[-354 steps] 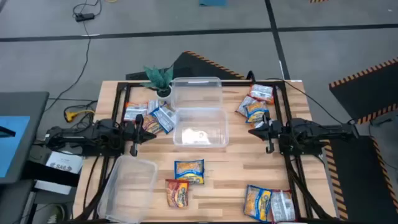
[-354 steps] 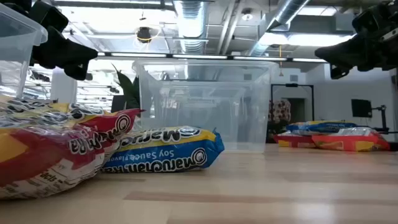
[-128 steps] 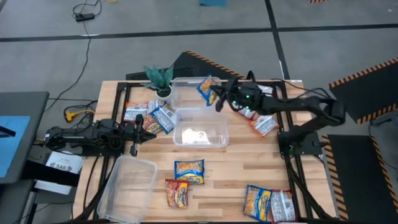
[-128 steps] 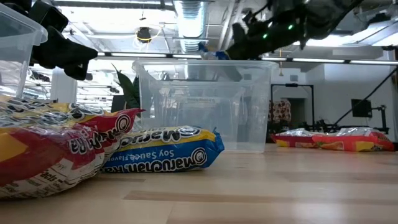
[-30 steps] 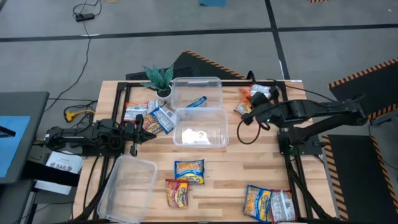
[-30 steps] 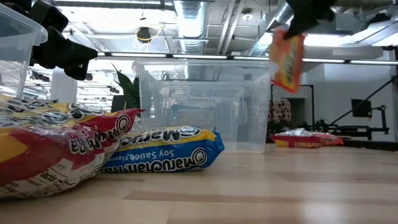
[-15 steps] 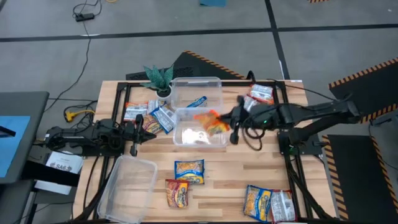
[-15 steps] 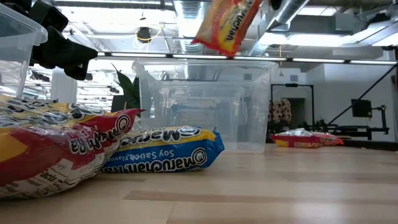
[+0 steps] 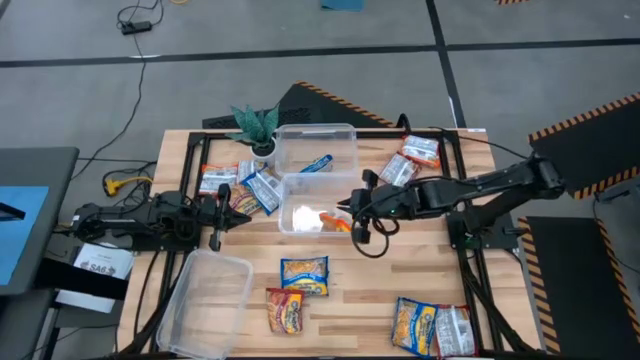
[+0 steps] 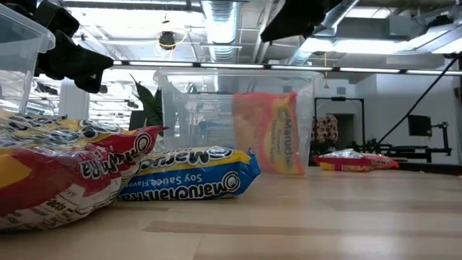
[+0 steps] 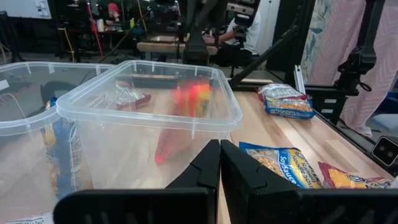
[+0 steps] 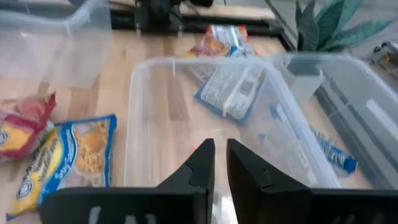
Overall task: Sort Maruchan noodles
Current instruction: Put the red noodle pack into the bottom transparent bin
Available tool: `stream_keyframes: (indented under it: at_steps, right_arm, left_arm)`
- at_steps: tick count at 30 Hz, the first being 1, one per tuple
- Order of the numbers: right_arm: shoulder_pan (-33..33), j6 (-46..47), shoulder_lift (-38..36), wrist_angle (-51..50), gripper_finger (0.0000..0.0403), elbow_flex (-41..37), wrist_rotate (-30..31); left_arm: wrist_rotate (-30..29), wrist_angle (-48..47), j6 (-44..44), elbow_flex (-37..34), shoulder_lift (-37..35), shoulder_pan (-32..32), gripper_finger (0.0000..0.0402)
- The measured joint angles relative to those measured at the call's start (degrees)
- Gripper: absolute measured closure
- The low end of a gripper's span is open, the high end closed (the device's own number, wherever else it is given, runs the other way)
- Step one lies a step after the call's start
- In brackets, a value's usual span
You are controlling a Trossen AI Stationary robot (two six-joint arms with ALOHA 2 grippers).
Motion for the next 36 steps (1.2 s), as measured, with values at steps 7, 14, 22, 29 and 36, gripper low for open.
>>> stream_keyframes:
  at_steps: [7,14,22,29,36]
  right_arm:
    - [-1.1,2.4,-3.6,-3.4,0.0282,0.1,0.5]
    - [-5.1,13.9,-12.6,-23.8,0.0179,0.0,12.5]
    - [-13.8,35.9,-21.3,-34.8,0.0144,-11.9,17.7]
    - [-22.9,40.0,-24.5,-18.9,0.0143,-26.9,16.6]
    - [-30.6,40.9,-20.3,-5.8,0.0143,-34.4,15.2]
  left_arm:
    - [0.0,0.0,0.0,0.0,0.0,0.0,0.0401]
    - [0.0,0.0,0.0,0.0,0.0,0.0,0.0401]
    - [0.0,0.0,0.0,0.0,0.0,0.0,0.0402]
    - [-0.3,0.0,0.0,0.0,0.0,0.0,0.0401]
    - [-0.2,0.0,0.0,0.0,0.0,0.0,0.0402]
